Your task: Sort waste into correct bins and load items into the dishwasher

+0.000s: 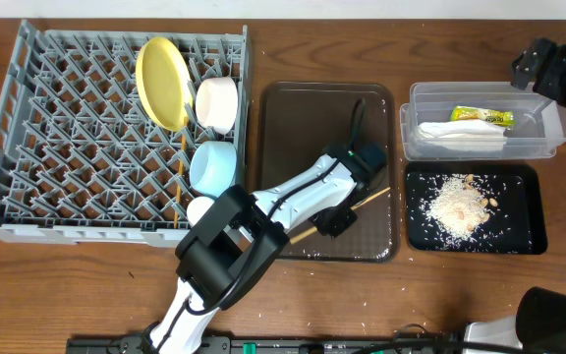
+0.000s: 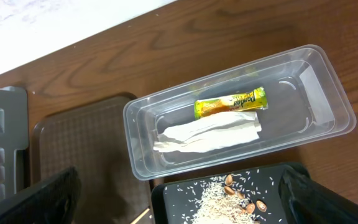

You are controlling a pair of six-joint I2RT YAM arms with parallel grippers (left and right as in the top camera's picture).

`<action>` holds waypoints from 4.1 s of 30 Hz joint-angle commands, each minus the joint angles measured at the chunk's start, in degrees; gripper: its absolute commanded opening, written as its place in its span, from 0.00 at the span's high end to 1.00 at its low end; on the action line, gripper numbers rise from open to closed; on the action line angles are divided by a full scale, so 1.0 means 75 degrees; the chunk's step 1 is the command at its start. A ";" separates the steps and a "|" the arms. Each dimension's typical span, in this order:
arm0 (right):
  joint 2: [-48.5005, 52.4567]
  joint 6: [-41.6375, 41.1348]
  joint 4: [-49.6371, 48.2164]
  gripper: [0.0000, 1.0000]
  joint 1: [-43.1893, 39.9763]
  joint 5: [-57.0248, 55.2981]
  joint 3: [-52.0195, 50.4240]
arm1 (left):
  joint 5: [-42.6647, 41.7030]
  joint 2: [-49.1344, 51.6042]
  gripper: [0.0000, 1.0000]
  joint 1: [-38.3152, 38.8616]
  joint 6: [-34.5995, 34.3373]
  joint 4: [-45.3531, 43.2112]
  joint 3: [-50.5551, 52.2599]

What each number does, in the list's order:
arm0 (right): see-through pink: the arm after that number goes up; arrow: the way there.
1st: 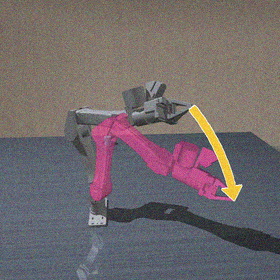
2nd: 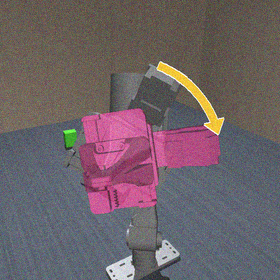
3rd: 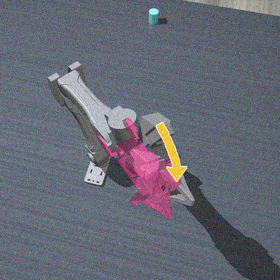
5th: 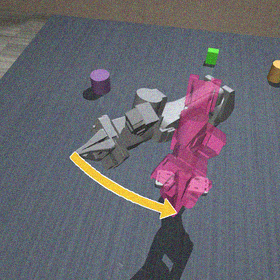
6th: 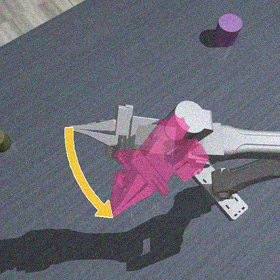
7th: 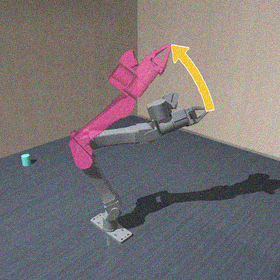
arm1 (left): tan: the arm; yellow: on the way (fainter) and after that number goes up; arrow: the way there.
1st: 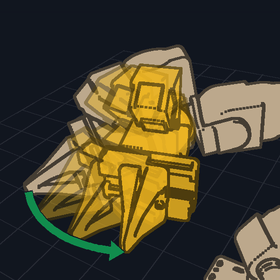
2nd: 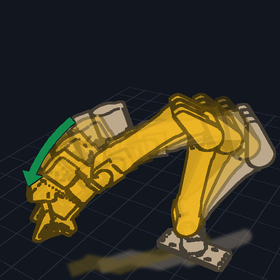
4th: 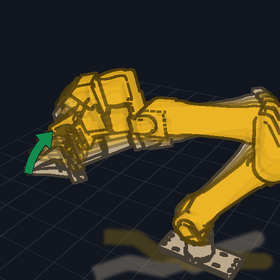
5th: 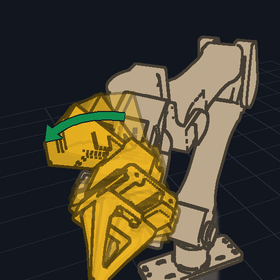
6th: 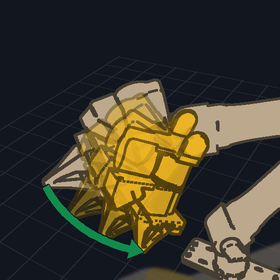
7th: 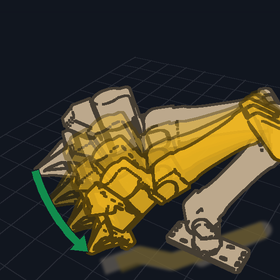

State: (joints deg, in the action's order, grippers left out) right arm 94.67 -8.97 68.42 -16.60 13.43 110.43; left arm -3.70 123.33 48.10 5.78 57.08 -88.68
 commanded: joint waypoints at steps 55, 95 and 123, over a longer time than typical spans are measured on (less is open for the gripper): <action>0.0020 -0.0085 0.0023 0.01 -0.0079 0.0015 0.0047 | 0.1647 -0.2699 0.39 -0.5974 -0.0536 0.2192 -0.0571; 0.0020 -0.0085 0.0023 0.01 -0.0079 0.0015 0.0047 | 0.1169 -0.7632 0.14 -0.2888 -0.2780 0.2468 0.0443; 0.0020 -0.0085 0.0023 0.01 -0.0079 0.0015 0.0044 | -0.0478 -1.4388 0.14 -0.7239 -0.0647 -0.4867 0.8650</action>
State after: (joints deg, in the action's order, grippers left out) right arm 94.67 -8.99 68.53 -16.60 13.43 110.41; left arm -4.05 20.47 -4.29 -2.61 22.94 -28.56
